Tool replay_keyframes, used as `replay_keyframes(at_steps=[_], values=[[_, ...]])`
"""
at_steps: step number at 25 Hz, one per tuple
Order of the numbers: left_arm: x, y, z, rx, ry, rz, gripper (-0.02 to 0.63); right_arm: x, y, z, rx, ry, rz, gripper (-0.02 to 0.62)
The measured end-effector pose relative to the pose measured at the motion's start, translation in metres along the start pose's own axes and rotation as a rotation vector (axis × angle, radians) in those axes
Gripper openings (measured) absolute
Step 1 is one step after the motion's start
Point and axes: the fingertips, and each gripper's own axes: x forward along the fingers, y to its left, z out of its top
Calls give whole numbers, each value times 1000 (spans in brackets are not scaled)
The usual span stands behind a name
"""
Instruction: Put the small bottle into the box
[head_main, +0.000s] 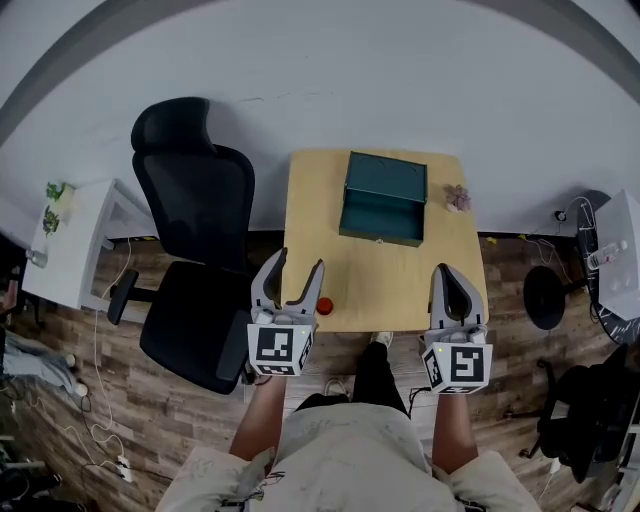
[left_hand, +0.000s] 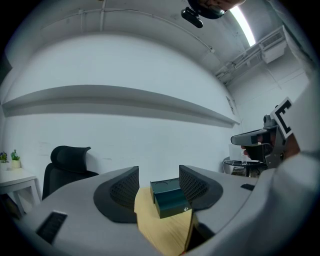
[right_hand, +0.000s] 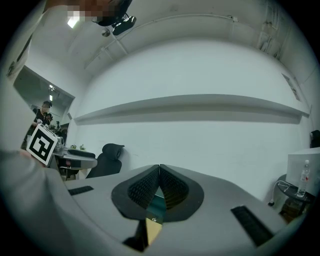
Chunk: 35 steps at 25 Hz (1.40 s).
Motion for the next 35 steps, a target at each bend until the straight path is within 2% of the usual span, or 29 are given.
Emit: replay_keyframes(at_steps=[9, 20, 33, 35], values=[[-16, -31, -74, -1, 144, -51, 253, 3, 13, -30, 17, 71, 33, 15], [-35, -50, -165, -30, 291, -64, 253, 3, 18, -46, 16, 109, 47, 15], [-26, -56, -191, -26, 353, -79, 252, 2, 14, -50, 14, 119, 39, 15], [-25, -58, -193, -22, 358, -72, 231, 2, 12, -51, 14, 119, 38, 15]])
